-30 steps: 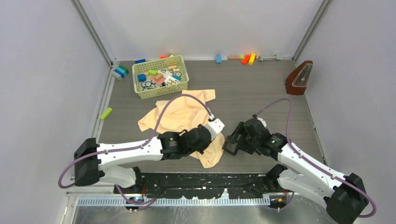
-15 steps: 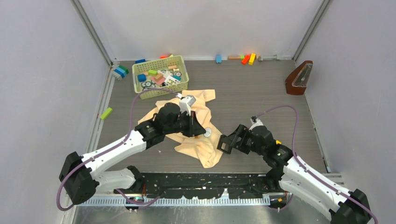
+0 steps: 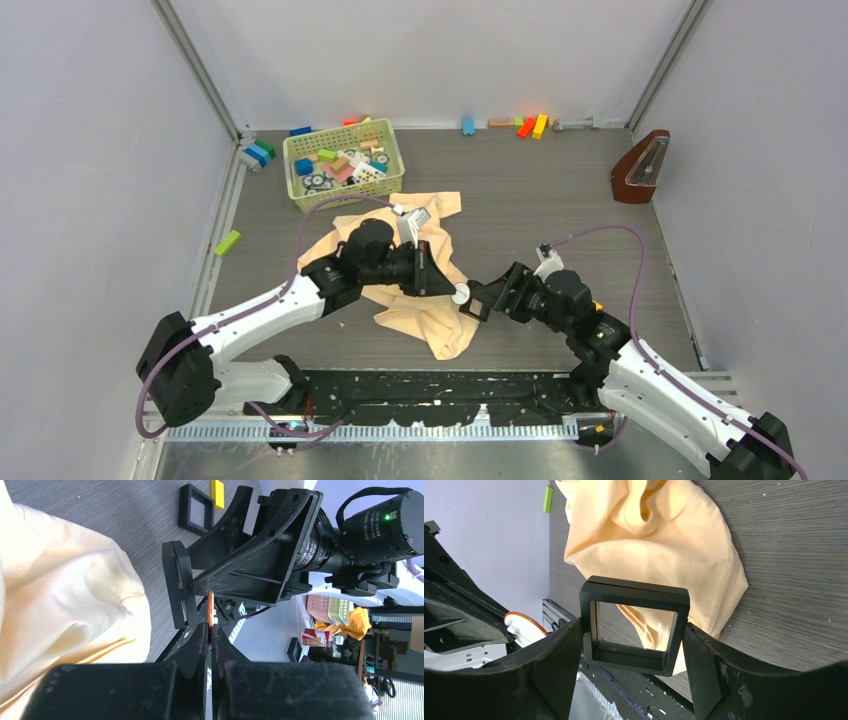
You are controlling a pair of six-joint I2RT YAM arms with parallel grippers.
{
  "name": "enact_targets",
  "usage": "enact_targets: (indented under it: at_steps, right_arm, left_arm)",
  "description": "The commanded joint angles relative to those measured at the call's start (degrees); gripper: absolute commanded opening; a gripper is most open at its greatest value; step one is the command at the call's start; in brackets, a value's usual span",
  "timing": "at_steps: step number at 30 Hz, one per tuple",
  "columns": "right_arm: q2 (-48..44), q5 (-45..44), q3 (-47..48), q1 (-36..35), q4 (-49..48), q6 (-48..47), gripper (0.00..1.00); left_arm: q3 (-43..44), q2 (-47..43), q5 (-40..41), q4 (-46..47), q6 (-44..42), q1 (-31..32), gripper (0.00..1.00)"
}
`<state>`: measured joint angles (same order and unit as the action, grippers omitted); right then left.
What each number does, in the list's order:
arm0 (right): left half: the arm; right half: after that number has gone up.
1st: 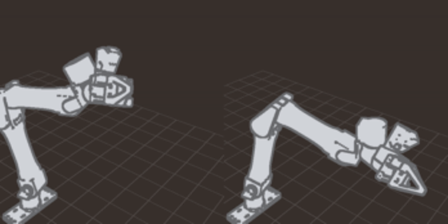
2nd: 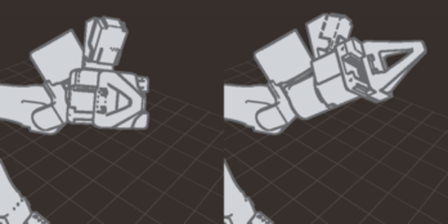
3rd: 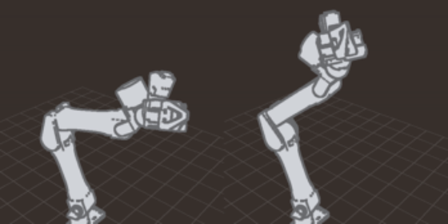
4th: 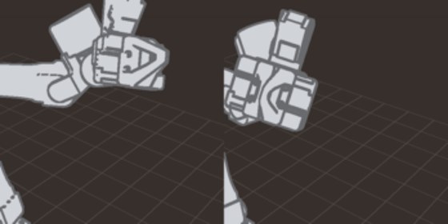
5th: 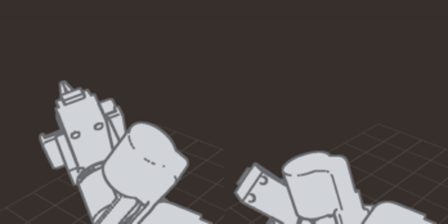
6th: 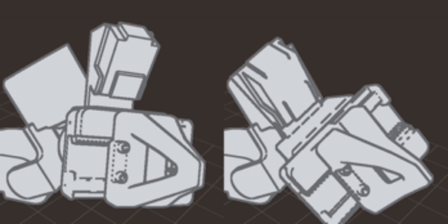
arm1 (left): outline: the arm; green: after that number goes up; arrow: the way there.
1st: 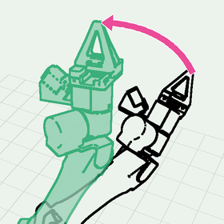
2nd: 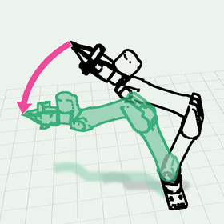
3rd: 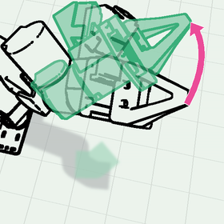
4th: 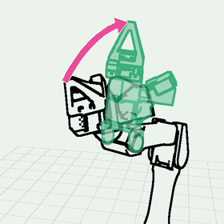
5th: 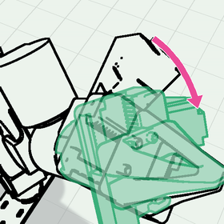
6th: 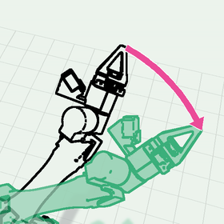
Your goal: Remove the brooch from the garment
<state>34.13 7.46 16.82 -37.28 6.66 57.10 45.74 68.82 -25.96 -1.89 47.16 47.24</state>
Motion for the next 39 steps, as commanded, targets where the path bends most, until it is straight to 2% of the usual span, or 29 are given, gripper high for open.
enact_targets:
  at_steps: [1, 11, 29, 33, 36, 39]
  right_arm:
    - [-0.1, 1.0, 1.2, 0.2, -4.0, -0.3, 0.48]
    - [-1.5, 1.2, 1.5, 0.2, -3.2, 0.1, 0.48]
    - [-4.1, -1.4, 2.7, 0.2, 0.4, 0.0, 0.46]
    - [-4.7, -6.3, 2.0, 0.2, 2.4, 2.5, 0.46]
    - [-3.4, -11.5, 1.9, 0.3, 4.4, 6.9, 0.42]
    - [0.1, -12.7, 3.7, 0.7, 6.9, 8.7, 0.41]
  left_arm:
    - [-0.1, 0.2, -0.2, 2.1, -0.9, 0.0, 0.00]
    - [-0.2, 2.7, 1.8, -0.2, -2.8, 0.0, 0.00]
    - [1.1, 5.7, 10.3, -7.8, -9.5, 0.0, 0.00]
    - [2.3, 4.3, 12.7, -10.0, -14.0, 0.1, 0.00]
    - [4.3, 3.1, 13.7, -11.2, -18.7, 1.0, 0.00]
    - [4.0, -0.5, 18.3, -8.8, -24.8, 3.6, 0.00]
